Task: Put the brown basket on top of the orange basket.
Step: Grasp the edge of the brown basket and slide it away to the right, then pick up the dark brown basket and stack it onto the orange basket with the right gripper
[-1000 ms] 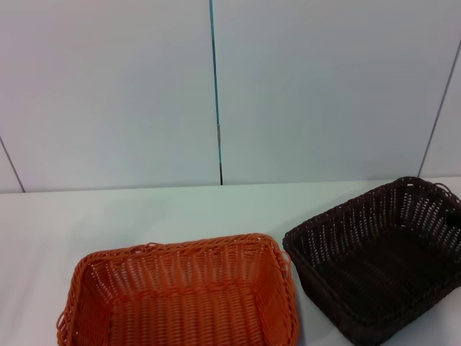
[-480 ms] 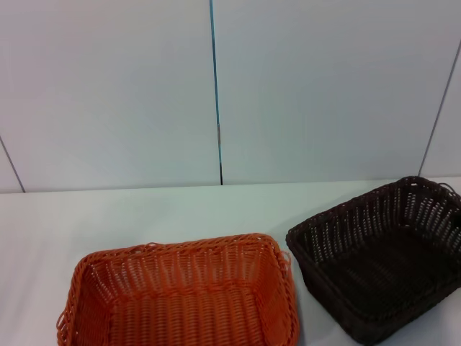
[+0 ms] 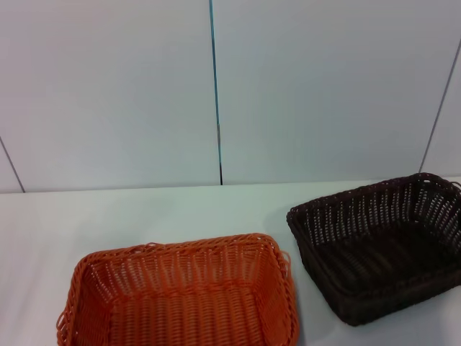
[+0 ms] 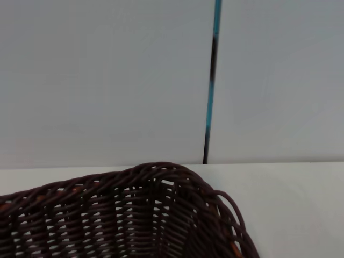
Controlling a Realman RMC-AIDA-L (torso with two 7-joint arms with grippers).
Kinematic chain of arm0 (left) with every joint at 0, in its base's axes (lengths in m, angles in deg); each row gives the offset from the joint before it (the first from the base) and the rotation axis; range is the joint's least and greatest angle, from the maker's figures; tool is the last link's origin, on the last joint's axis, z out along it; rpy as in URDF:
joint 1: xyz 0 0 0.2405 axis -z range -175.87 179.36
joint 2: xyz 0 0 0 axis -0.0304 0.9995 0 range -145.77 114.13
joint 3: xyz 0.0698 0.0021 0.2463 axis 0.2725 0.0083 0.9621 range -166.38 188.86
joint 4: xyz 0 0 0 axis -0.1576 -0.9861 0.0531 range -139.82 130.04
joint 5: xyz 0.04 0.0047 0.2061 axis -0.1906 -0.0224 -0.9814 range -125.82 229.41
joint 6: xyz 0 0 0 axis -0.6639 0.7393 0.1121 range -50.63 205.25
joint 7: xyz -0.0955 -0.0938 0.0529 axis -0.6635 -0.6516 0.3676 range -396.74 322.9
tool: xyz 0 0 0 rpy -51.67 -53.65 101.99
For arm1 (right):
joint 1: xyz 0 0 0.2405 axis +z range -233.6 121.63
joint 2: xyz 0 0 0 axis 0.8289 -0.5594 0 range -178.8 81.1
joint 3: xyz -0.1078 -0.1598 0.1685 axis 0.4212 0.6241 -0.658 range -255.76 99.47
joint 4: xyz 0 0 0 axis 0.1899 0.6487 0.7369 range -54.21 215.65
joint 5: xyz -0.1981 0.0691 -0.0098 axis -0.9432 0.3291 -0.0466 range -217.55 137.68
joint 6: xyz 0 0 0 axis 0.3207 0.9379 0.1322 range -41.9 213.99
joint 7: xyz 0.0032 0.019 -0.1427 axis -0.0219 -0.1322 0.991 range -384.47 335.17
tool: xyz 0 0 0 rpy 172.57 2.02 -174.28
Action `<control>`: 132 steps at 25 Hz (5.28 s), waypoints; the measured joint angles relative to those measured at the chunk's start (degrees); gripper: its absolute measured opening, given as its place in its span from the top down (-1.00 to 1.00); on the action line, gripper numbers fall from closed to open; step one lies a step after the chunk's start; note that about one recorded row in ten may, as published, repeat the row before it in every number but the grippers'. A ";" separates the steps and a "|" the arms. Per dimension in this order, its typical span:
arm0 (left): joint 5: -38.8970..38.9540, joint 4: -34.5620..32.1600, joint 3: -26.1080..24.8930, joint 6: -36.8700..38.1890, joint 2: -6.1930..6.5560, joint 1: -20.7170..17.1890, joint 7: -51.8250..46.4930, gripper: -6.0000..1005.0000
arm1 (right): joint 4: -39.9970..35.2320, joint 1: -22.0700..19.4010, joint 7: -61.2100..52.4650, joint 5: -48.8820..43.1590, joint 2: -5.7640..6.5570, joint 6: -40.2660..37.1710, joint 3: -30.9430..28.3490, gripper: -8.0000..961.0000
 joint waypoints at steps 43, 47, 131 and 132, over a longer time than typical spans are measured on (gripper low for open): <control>0.07 0.00 -0.08 0.09 0.01 0.26 -0.81 -0.43 | 15.28 -4.29 -9.78 -7.25 4.01 -21.28 3.73 0.57; 0.10 0.02 -0.07 0.09 0.02 0.32 -1.10 -0.43 | 17.91 -3.81 -13.22 -10.42 4.97 -26.59 3.63 0.58; 4.00 2.86 -12.95 1.64 1.71 0.75 2.52 -0.32 | 53.81 -1.67 -34.79 12.50 3.92 -73.45 -9.66 0.60; 3.92 3.13 -13.20 1.64 1.79 0.79 2.85 -0.32 | 53.88 -1.62 -35.33 12.66 3.51 -73.10 -8.62 0.60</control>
